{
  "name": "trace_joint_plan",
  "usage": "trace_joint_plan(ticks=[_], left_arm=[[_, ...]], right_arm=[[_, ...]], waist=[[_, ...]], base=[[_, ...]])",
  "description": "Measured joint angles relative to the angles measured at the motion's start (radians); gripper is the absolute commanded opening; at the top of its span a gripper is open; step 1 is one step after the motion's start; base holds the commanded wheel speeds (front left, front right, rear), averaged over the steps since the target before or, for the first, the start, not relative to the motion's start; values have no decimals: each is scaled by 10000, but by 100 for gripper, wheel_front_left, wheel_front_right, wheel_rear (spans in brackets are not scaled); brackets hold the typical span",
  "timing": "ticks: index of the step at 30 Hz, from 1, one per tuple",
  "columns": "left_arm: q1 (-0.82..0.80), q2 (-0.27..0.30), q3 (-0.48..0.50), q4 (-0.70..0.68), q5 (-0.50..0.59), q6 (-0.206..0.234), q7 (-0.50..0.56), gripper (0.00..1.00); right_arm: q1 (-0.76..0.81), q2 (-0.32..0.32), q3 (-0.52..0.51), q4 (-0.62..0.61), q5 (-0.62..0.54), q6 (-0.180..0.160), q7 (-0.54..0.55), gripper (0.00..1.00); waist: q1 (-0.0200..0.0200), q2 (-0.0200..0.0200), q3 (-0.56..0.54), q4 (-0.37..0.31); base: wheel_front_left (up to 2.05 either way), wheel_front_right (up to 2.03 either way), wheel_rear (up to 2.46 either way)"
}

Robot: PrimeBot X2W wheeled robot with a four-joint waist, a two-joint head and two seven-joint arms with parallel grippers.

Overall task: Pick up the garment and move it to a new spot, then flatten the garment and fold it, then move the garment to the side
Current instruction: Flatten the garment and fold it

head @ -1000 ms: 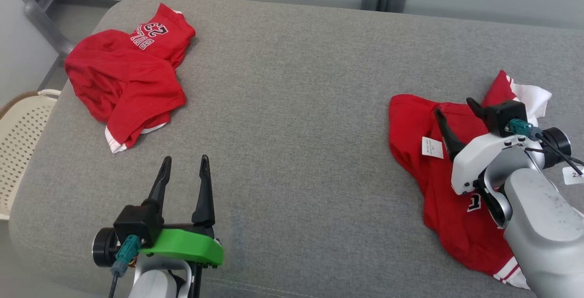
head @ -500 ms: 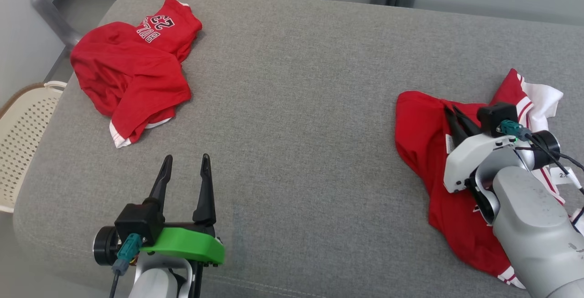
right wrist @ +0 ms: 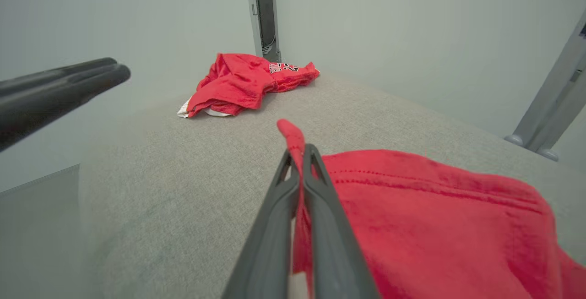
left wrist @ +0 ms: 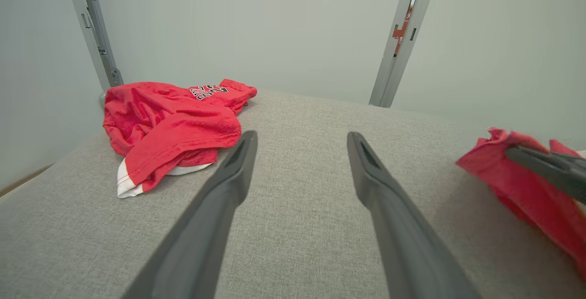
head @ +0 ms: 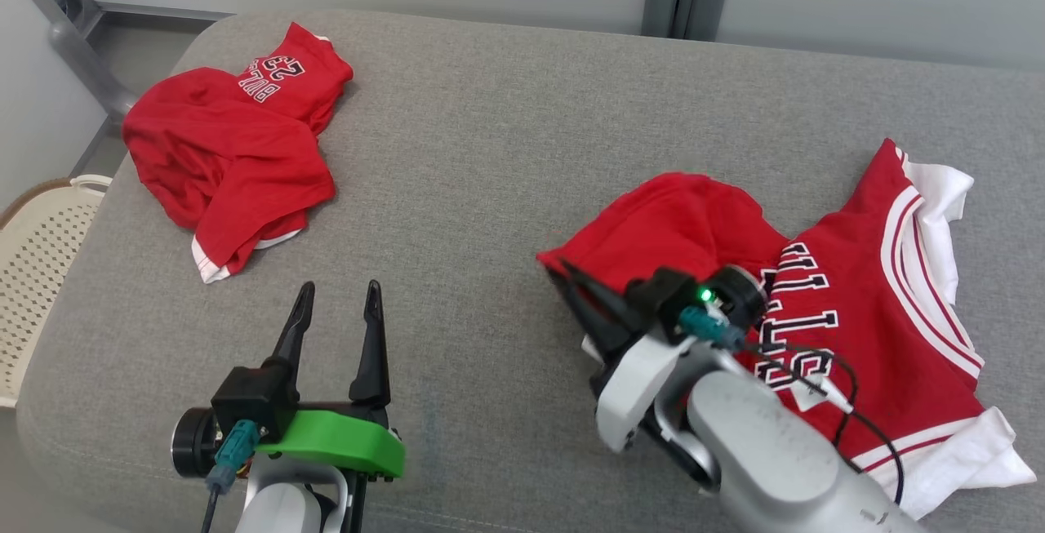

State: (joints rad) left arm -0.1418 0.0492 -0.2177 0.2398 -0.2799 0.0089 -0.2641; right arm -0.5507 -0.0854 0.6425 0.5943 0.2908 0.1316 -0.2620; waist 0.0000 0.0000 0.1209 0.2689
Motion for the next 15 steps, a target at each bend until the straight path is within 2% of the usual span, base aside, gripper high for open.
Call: trace_joint_plan(ticks=[4, 5, 6, 8, 11, 15], left_arm=[[36, 0, 8, 2, 2, -12, 0, 100], [41, 0, 10, 2, 2, -13, 0, 100], [45, 2, 12, 6, 2, -13, 2, 100], [60, 0, 46, -2, 2, -12, 0, 100], [122, 2, 198, -33, 27, -2, 0, 100], [211, 0, 305, -65, 171, -10, 0, 100]], right_arm=[[607, 217, 1154, 259, 431, 0, -4, 0], [711, 247, 1371, 397, 535, 0, -4, 71], [776, 259, 1490, 439, 662, 0, -2, 100], [765, 293, 1522, 389, 794, 0, -4, 100], [696, 213, 932, 67, 853, 0, -8, 100], [692, -602, -230, -219, 736, 0, -6, 100]], waist=[[0, 0, -41, 112], [0, 0, -48, 134], [0, 0, -48, 152], [0, 0, -32, 147], [0, 0, -36, 29], [0, 0, -75, -201]], base=[[0, 0, 0], [0, 0, 0], [0, 0, 0], [0, 0, 0], [0, 0, 0], [0, 0, 0]])
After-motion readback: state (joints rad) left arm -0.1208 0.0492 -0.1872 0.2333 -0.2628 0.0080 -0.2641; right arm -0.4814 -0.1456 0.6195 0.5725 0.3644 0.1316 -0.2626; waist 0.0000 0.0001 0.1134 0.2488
